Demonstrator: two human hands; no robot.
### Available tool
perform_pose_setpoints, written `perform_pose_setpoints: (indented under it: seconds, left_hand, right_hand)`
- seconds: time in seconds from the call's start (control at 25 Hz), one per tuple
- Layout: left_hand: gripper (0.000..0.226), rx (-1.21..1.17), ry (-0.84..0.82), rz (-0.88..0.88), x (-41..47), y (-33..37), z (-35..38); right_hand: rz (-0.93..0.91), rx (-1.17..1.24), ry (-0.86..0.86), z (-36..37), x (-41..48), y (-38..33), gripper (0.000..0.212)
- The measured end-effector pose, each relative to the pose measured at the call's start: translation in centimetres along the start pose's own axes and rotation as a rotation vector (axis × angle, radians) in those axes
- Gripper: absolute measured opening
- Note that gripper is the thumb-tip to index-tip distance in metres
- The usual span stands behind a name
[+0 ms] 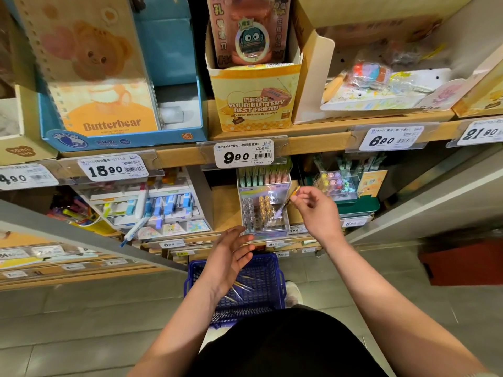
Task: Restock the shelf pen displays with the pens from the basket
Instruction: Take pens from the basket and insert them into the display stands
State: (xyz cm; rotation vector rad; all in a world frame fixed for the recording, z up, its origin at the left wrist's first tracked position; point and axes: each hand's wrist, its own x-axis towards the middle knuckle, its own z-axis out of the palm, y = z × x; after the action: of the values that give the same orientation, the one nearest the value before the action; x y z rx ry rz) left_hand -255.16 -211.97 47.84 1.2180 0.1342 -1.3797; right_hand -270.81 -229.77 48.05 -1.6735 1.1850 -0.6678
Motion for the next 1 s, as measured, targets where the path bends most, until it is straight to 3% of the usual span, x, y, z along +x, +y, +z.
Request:
perform_pose_setpoints:
  seconds: [0.52,0.64,1.0]
  left_hand:
    - [0.022,0.024,0.003,0.016,-0.6,0.6,-0.7]
    - [0.023,0.025,0.005,0.008,-0.7,0.6,-0.8]
    - [0.024,0.005,-0.003,-0.005,-0.6,0.9,-1.2]
  right_hand:
    - [-0.150,-0.305,-0.162,4.0,-0.9,3.7,0.009]
    - [-0.188,-0.465,-0.230,4.6,-0.9,3.8,0.008]
    - [-0.128,-0.667,-0.293,5.2,-0.7,3.2,0.018]
